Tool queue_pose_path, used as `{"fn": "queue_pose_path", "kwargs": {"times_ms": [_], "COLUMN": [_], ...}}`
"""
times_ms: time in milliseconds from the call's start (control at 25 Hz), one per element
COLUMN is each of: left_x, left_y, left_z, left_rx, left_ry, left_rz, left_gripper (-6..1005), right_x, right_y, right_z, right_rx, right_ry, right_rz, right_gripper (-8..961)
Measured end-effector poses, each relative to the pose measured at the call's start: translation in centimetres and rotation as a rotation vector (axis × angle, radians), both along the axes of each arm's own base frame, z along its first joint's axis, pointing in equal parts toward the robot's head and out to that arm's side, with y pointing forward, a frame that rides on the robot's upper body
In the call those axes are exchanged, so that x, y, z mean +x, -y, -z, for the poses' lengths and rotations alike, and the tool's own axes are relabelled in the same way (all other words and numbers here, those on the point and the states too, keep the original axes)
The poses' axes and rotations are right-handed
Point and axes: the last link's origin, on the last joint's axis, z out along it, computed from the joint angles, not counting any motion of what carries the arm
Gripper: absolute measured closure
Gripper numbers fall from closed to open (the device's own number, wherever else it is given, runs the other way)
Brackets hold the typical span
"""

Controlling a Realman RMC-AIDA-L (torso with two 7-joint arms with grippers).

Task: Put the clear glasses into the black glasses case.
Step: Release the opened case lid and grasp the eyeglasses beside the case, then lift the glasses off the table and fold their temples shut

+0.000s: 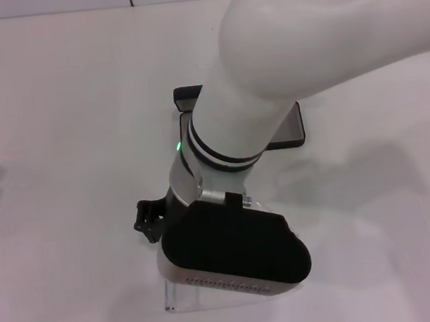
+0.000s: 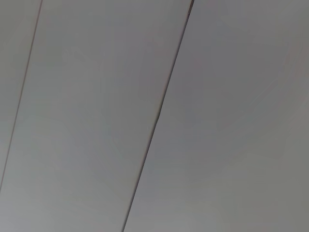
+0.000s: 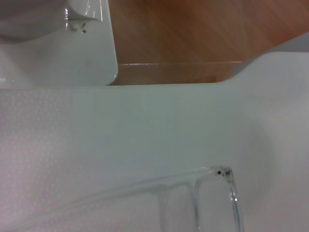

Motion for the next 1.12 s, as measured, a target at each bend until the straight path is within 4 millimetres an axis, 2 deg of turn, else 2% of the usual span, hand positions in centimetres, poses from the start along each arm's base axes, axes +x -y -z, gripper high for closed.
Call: {"fn": "queue_pose_path", "kwargs": {"times_ms": [360, 680, 880, 1120], "left_x": [0.0, 0.3, 0.5, 0.5], "left_y": [0.0, -0.3, -0.6, -0.8], "left_z": [0.0, 0.1, 0.1, -0.3], "left_rx": [0.0, -0.005, -0.01, 0.001], "left_ry": [0.001, 0.002, 0.004, -0.001], "left_rz": [0.0, 0.019, 0.026, 0.031], "left_gripper": [871, 872, 873, 874], "right_x": [0.2, 0.6, -1.1, -4.7], "right_y": [0.4, 0.3, -0.4, -1.9], "right_z": [0.0, -0.7, -1.7, -4.0], "right_rx": [0.005, 0.053, 0.08, 0.115], "right_ry": [-0.027, -0.031, -0.065, -0.136], "right_rz": [0.018, 0.049, 0.122, 0.253], "right_gripper": [875, 879, 881, 886]}}
